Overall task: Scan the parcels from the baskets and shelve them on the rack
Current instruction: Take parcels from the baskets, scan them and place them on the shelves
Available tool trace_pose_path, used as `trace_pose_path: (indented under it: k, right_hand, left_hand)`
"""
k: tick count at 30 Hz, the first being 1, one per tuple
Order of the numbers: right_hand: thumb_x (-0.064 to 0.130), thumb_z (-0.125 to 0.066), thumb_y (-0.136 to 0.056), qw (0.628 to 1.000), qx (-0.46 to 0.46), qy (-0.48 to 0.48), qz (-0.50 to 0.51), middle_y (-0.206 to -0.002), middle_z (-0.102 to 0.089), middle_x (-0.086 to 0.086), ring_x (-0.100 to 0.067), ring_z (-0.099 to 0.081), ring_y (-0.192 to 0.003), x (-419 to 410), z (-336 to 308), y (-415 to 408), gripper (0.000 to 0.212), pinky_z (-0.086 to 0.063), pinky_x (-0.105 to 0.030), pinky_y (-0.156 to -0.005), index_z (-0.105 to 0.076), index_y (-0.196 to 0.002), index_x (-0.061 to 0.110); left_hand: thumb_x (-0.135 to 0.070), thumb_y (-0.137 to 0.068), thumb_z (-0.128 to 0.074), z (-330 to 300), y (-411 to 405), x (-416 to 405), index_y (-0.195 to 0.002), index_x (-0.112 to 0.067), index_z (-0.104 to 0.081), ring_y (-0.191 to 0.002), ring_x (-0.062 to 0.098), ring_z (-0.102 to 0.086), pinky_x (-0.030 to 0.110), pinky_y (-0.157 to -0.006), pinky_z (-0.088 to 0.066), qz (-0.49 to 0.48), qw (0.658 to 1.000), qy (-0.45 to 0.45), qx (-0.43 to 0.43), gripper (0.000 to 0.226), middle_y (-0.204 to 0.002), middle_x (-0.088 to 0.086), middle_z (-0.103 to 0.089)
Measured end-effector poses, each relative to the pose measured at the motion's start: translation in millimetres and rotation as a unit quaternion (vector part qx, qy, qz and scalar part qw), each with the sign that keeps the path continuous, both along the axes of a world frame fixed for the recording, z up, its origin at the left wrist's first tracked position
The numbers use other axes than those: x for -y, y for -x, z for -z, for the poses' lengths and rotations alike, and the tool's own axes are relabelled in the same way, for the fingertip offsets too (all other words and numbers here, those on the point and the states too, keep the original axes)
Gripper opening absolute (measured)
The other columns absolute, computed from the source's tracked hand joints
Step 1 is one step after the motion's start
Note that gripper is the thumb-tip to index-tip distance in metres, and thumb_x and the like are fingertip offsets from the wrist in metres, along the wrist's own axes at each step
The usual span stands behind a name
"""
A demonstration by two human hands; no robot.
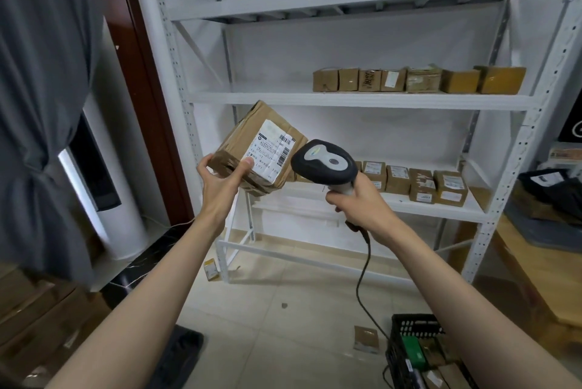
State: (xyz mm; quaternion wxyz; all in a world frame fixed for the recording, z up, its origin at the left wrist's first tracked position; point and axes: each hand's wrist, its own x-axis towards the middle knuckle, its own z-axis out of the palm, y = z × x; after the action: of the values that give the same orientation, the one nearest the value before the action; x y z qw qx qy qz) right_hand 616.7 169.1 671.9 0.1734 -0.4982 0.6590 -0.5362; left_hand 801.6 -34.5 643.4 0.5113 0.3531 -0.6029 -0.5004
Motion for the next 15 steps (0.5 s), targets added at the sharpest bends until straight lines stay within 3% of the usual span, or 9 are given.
trace_pose_path:
  k: [1,3,6,8,10,12,15]
  right_hand:
    - [0.002,-0.064,-0.086,1.0,0.008,0.006,-0.005,-0.105,-0.064,-0.014,-0.023,-0.06,-0.082,12.6,-2.5,0.0,0.036,-0.058,-0.05,-0.068,-0.057,-0.116,0.021]
    - [0.001,-0.064,-0.088,0.999,0.025,0.02,-0.029,-0.104,-0.067,-0.006,-0.02,-0.065,-0.092,39.1,-6.9,2.8,0.036,-0.062,-0.035,-0.072,-0.059,-0.108,0.031]
    - [0.002,-0.065,-0.089,0.997,0.052,0.007,-0.06,-0.103,-0.069,-0.003,-0.017,-0.067,-0.094,79.3,-18.6,11.3,0.031,-0.059,-0.022,-0.071,-0.062,-0.106,0.028]
    - [0.003,-0.066,-0.09,0.997,0.045,-0.004,-0.06,-0.106,-0.067,-0.011,-0.019,-0.066,-0.094,104.9,-28.7,20.4,0.024,-0.062,-0.029,-0.074,-0.063,-0.109,0.017]
    - [0.005,-0.065,-0.09,0.998,0.034,-0.008,-0.046,-0.116,-0.065,-0.018,-0.029,-0.066,-0.103,128.3,-40.1,29.9,0.021,-0.059,-0.045,-0.091,-0.06,-0.107,0.016]
    - [0.007,-0.065,-0.091,0.999,0.036,-0.005,-0.039,-0.12,-0.065,-0.014,-0.032,-0.064,-0.112,149.7,-51.9,38.9,0.026,-0.055,-0.044,-0.095,-0.058,-0.101,0.03]
    - [0.012,-0.065,-0.093,0.998,0.046,0.004,-0.031,-0.12,-0.064,-0.004,-0.025,-0.06,-0.114,180.2,-66.5,54.4,0.03,-0.052,-0.035,-0.086,-0.053,-0.103,0.038]
  left_hand:
    - [-0.068,-0.061,-0.083,-2.0,2.8,7.7,-0.14,-0.037,-0.024,-0.115,0.015,-0.062,0.033,-0.094,-0.052,-0.001,1.0,-0.013,-0.019,0.103,-0.117,-0.013,-0.056]
    - [-0.066,-0.062,-0.082,-7.8,10.7,23.2,-0.141,-0.034,-0.023,-0.112,0.014,-0.063,0.028,-0.084,-0.053,0.007,0.997,-0.043,-0.058,0.103,-0.114,-0.014,-0.055]
    - [-0.059,-0.071,-0.081,-20.8,27.8,53.7,-0.141,-0.03,-0.026,-0.111,0.012,-0.063,0.039,-0.092,-0.057,0.028,0.992,-0.077,-0.092,0.094,-0.118,-0.008,-0.057]
    - [-0.056,-0.074,-0.082,-31.1,41.1,77.1,-0.142,-0.029,-0.027,-0.109,0.013,-0.064,0.043,-0.092,-0.059,0.047,0.989,-0.091,-0.102,0.091,-0.121,-0.005,-0.059]
    - [-0.057,-0.072,-0.083,-43.4,55.9,99.9,-0.141,-0.029,-0.028,-0.106,0.017,-0.067,0.043,-0.083,-0.062,0.065,0.987,-0.102,-0.108,0.092,-0.12,-0.002,-0.061]
    - [-0.059,-0.07,-0.084,-56.1,71.5,121.5,-0.139,-0.028,-0.03,-0.102,0.015,-0.068,0.041,-0.077,-0.064,0.08,0.984,-0.113,-0.113,0.092,-0.116,-0.004,-0.062]
    - [-0.06,-0.068,-0.084,-73.3,94.2,151.7,-0.133,-0.028,-0.037,-0.101,0.014,-0.067,0.041,-0.079,-0.063,0.105,0.976,-0.147,-0.124,0.087,-0.111,-0.007,-0.062]
